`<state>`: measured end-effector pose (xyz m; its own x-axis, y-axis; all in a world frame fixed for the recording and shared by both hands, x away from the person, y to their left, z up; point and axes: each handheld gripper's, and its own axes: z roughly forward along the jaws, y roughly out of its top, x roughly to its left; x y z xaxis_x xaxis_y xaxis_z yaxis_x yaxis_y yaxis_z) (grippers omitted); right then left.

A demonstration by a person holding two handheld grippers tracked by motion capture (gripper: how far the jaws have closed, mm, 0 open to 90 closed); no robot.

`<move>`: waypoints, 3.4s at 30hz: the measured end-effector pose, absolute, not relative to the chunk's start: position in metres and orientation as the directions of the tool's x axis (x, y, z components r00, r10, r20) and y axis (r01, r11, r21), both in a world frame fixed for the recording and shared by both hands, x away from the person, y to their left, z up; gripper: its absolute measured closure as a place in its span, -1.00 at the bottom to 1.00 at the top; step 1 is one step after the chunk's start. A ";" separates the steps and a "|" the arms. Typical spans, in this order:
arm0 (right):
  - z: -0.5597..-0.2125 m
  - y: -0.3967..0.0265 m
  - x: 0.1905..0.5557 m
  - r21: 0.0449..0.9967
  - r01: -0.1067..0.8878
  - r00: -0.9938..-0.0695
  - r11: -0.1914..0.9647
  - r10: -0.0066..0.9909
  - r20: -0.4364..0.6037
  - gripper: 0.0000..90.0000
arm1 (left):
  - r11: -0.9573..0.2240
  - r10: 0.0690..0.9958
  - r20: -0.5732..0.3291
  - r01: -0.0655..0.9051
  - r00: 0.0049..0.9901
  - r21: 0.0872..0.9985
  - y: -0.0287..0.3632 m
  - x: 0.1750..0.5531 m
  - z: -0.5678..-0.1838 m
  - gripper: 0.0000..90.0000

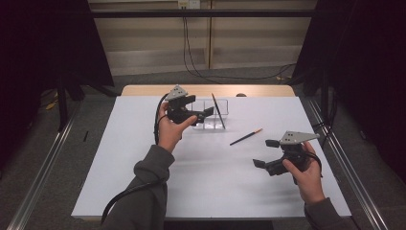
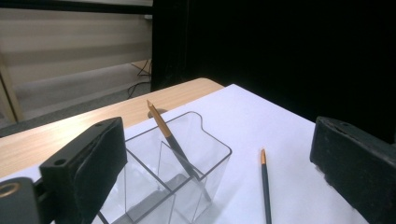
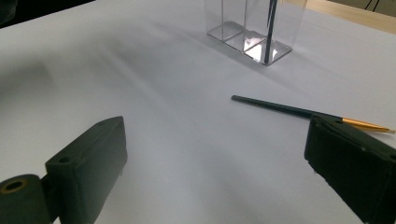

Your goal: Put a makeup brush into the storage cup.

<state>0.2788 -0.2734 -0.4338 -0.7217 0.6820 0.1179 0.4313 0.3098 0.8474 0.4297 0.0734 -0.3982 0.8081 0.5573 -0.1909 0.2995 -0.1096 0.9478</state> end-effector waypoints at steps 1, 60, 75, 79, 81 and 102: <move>-0.434 -0.274 0.279 0.848 0.430 -0.722 0.310 0.682 0.117 -0.88 | -0.118 0.549 -0.185 0.294 0.815 0.948 0.074 0.430 -0.399 -0.96; -0.436 -0.271 0.280 0.846 0.430 -0.726 0.316 0.678 0.116 -0.88 | -0.162 0.509 -0.141 0.255 0.849 0.953 0.126 0.383 -0.423 -0.97; -0.437 -0.271 0.280 0.845 0.430 -0.725 0.318 0.679 0.114 -0.88 | -0.180 0.515 -0.149 0.276 0.844 0.944 0.139 0.376 -0.429 -0.96; -0.437 -0.271 0.280 0.843 0.433 -0.725 0.318 0.679 0.116 -0.88 | -0.184 0.515 -0.151 0.282 0.844 0.942 0.142 0.374 -0.432 -0.96; -0.437 -0.270 0.280 0.844 0.433 -0.725 0.318 0.679 0.115 -0.88 | -0.188 0.511 -0.152 0.282 0.846 0.941 0.144 0.373 -0.433 -0.96; -0.437 -0.270 0.280 0.844 0.430 -0.726 0.321 0.678 0.112 -0.88 | -0.191 0.526 -0.169 0.310 0.833 0.931 0.172 0.359 -0.443 -0.95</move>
<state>0.2797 -0.2701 -0.4367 -0.7264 0.6782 0.1117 0.4297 0.3213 0.8438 0.3585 0.1715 -0.4426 0.8334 0.5263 -0.1689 0.3097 -0.1914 0.9314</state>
